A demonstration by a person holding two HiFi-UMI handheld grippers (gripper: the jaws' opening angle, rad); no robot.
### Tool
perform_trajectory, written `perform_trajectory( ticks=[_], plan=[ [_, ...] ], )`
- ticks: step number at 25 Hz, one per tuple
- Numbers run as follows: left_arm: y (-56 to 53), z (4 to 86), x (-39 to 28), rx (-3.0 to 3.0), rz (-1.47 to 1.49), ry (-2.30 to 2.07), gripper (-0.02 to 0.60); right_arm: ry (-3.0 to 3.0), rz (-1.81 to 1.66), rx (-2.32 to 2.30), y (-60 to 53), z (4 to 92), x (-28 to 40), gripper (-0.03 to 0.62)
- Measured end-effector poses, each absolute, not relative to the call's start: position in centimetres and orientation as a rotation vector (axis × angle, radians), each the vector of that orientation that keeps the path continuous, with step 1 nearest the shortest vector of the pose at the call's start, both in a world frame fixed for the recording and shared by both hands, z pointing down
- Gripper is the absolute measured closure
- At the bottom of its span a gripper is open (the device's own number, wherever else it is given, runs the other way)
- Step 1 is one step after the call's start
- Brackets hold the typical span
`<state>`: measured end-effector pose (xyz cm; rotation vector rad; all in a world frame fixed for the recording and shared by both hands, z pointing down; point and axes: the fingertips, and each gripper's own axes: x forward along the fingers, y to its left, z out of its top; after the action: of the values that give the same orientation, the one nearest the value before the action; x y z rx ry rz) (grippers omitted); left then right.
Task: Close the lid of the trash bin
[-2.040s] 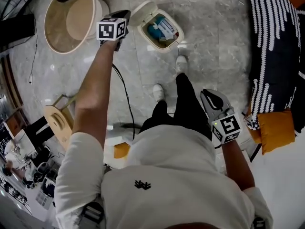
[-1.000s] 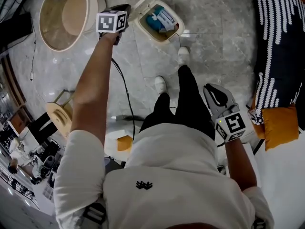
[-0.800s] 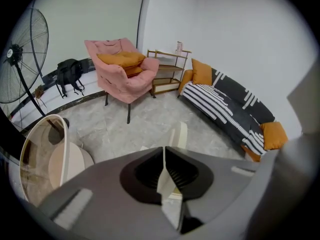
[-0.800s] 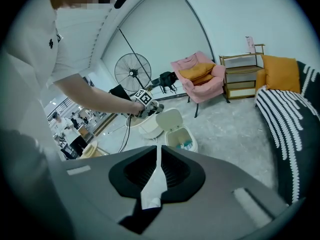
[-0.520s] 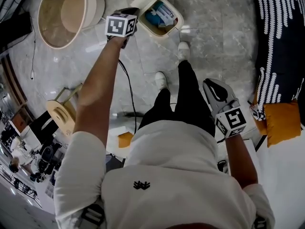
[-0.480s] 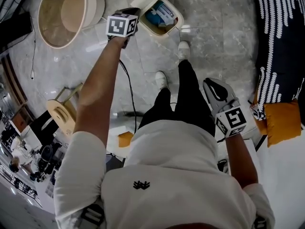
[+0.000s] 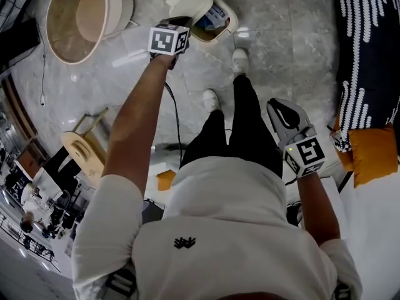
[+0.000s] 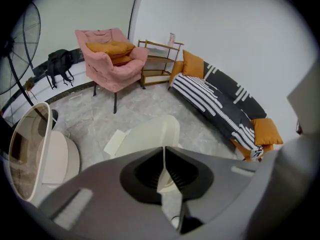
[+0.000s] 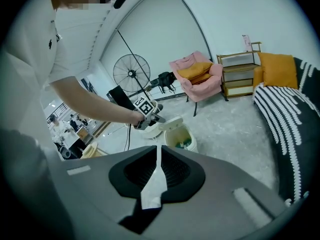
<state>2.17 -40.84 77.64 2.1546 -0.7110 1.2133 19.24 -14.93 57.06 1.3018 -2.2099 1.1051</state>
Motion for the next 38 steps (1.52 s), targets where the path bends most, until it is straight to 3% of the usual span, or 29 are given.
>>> perform_trajectory(
  ticks=[34, 38],
  plan=[
    [-33.0, 90.6, 6.4, 2.071, 1.310, -0.447, 0.512, -2.094, 1.207, 1.348, -13.8, 61.4, 21.1, 0.566],
    [-33.2, 89.2, 7.2, 2.062, 1.357, -0.447, 0.514, -2.080, 1.218, 1.347, -13.7, 61.9, 21.6, 0.566]
  ],
)
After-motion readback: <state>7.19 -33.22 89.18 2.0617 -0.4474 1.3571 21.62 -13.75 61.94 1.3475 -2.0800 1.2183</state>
